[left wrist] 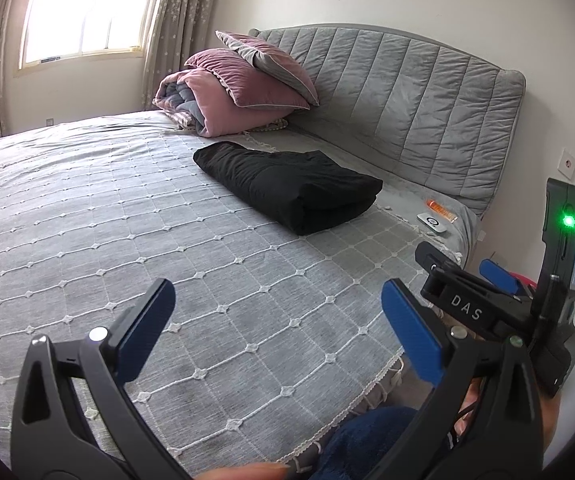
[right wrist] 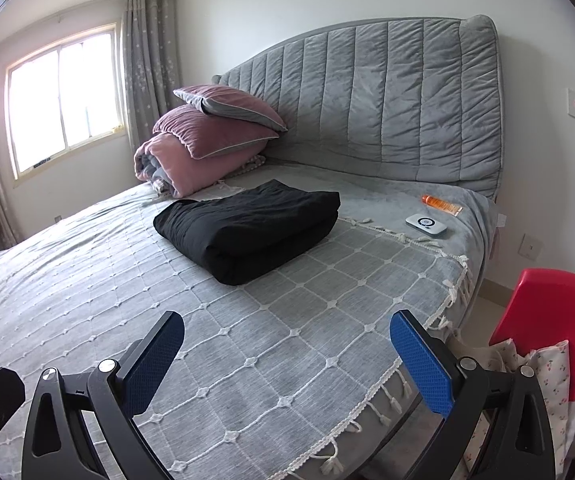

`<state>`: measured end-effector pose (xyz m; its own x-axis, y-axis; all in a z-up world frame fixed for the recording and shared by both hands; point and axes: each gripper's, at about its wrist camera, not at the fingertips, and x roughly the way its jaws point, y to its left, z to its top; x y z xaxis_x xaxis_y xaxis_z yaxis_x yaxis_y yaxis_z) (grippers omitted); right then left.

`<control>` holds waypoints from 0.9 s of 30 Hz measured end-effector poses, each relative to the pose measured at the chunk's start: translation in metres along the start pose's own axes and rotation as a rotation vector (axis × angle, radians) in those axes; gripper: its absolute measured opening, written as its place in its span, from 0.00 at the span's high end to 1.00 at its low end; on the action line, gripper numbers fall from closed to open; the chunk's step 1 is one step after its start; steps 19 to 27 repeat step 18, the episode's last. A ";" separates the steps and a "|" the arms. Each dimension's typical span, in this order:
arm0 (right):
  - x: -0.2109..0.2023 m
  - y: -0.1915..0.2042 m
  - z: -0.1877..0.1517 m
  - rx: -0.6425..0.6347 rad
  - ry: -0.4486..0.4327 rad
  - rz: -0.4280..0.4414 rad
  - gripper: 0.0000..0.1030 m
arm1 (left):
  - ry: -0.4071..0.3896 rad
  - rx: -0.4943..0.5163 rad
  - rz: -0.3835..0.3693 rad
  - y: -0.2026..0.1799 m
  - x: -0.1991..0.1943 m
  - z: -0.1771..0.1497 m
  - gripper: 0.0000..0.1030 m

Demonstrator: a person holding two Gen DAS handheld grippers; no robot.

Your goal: Fold large clothes

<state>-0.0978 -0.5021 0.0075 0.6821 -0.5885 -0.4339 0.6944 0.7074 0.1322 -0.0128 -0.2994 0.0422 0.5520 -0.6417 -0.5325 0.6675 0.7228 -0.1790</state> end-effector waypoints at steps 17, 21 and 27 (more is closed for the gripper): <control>-0.004 -0.004 0.001 0.004 -0.002 -0.007 0.00 | 0.013 -0.019 -0.103 -0.008 0.001 -0.001 0.01; -0.003 -0.003 0.001 0.005 -0.002 -0.006 0.00 | 0.015 -0.016 -0.110 -0.009 0.001 -0.001 0.01; -0.003 -0.003 0.001 0.005 -0.002 -0.006 0.00 | 0.015 -0.016 -0.110 -0.009 0.001 -0.001 0.01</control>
